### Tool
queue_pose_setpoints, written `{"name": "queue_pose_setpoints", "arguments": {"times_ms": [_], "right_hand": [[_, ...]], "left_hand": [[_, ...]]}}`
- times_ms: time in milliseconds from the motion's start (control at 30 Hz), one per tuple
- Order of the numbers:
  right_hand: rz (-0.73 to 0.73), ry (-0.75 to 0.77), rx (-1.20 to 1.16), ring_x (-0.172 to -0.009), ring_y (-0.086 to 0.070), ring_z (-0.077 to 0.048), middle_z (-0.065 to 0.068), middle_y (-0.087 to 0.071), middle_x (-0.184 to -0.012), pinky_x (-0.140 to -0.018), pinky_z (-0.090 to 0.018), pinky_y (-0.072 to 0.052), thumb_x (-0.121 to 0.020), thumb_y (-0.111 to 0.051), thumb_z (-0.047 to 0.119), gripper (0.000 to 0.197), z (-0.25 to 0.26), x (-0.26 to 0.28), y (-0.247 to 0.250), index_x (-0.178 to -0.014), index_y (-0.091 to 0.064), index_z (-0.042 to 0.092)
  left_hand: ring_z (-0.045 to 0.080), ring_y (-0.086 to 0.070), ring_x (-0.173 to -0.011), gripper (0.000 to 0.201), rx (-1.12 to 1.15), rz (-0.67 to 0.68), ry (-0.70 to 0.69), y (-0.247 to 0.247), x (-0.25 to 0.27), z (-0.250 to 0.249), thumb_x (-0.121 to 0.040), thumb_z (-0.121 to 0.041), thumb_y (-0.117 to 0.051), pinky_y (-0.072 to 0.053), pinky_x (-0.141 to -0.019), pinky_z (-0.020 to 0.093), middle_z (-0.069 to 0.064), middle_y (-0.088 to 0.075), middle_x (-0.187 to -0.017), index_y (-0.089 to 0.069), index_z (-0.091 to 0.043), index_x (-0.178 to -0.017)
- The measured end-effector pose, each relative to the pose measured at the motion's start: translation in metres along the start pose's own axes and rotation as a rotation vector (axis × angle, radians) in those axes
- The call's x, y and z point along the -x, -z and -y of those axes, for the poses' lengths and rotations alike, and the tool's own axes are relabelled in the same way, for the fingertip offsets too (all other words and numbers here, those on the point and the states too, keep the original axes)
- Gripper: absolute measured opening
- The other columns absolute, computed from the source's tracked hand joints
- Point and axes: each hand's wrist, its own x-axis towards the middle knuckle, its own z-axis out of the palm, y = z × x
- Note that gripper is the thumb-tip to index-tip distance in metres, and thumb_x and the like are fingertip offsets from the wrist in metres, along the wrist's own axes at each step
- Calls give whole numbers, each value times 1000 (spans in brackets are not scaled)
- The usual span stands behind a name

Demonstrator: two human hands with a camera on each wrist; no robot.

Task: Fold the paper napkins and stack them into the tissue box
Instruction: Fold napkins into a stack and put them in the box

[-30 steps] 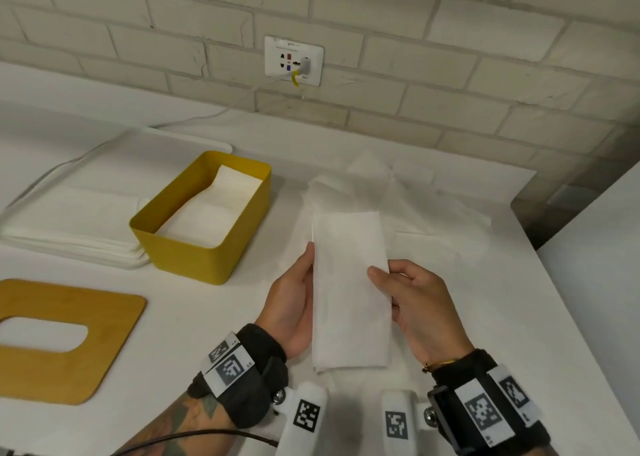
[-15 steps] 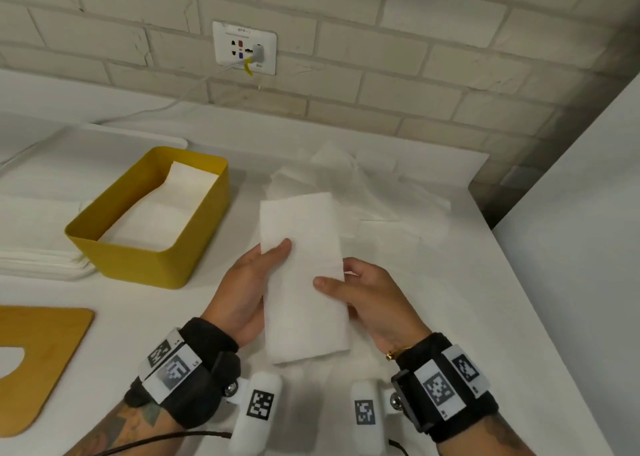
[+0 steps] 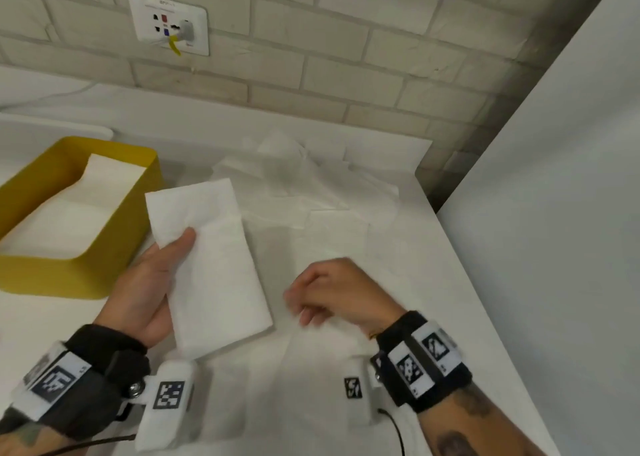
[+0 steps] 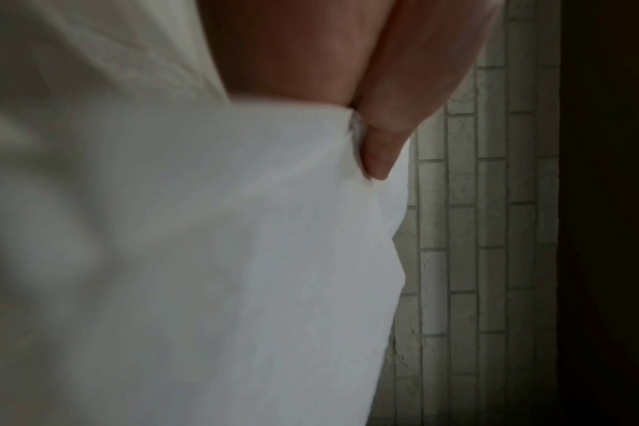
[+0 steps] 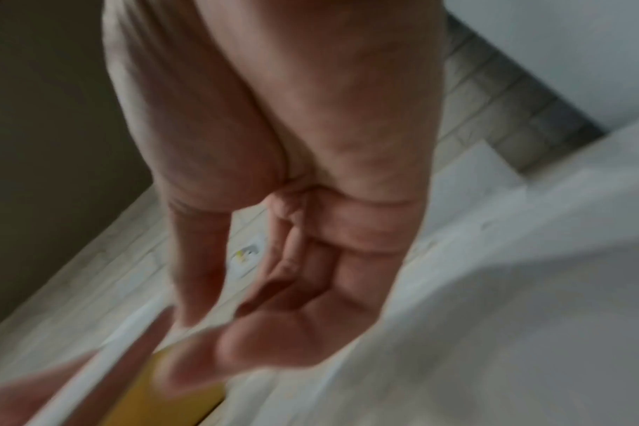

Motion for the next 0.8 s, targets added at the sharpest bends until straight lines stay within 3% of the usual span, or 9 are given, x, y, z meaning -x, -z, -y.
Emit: {"name": "queue_pose_setpoints", "arguments": {"times_ms": [133,267,333,367,433,533,633,700,800], "right_hand": [[-512,-115,64,-61,-65,-14,-8,-74,-83,-56,-24,-50,-91,-74,28,26,1,-33,74,-102,-70,5],[-610,-337,193,-55,-61,-15,-7,-71,-81,-44,-17,-46,-80,-80,46,58,-26,-72,105,-114,-67,1],[-600,-367,229,-82,-68,-22,-11,-72,-107,-66,-26,-57,-68,-84,57,81,-38,-88,104,-124,-61,3],[-600,-371,245,-99,-67,-27,-12,-68,-119,-78,-30,-56,-67,-85,56,86,-42,-94,102,-128,-58,3],[-596,-366,259,-112,-64,-32,-13,-65,-125,-89,-33,-54,-70,-87,49,82,-45,-104,97,-129,-56,2],[-573,-301,221,-110,-66,-31,-13,-68,-122,-94,-36,-55,-78,-83,38,61,-41,-107,93,-124,-63,3],[-562,-114,-15,-90,-65,-25,-14,-62,-102,-75,-32,-52,-90,-74,21,16,-19,-86,93,-94,-63,11],[-484,39,-255,-91,-66,-23,-13,-63,-98,-72,-33,-57,-92,-69,11,23,6,-63,93,-80,-51,16],[-420,210,-450,-93,-70,-21,-6,-72,-93,-71,-32,-62,-93,-65,1,15,34,-25,96,-87,-58,13]], "left_hand": [[19,-78,-90,25,-4,-14,5,-2,3,-1,-102,-28,-53,-65,-69,37,2,-79,-109,-65,-25,-124],[21,-77,-91,24,-12,-6,9,-7,4,1,-103,-27,-52,-65,-69,37,3,-78,-111,-66,-26,-123],[22,-77,-93,24,-5,-9,10,-8,4,1,-103,-27,-52,-65,-70,39,4,-78,-112,-66,-27,-123],[23,-77,-93,24,1,-12,12,-7,4,0,-103,-27,-52,-65,-70,40,4,-78,-112,-66,-27,-123],[23,-77,-93,26,10,-18,17,-6,5,-1,-103,-27,-52,-65,-68,40,5,-78,-113,-65,-26,-126],[23,-77,-93,29,12,-28,21,-2,6,-2,-103,-28,-52,-65,-65,38,5,-77,-114,-65,-24,-128],[22,-78,-91,29,16,-41,15,1,7,-2,-103,-28,-52,-64,-63,37,5,-78,-113,-65,-23,-129],[22,-78,-89,29,21,-44,18,1,7,-2,-102,-28,-53,-64,-62,37,5,-78,-111,-64,-23,-129],[23,-78,-89,28,13,-41,21,-1,8,-1,-101,-27,-54,-64,-61,38,5,-78,-111,-64,-26,-128]]}}
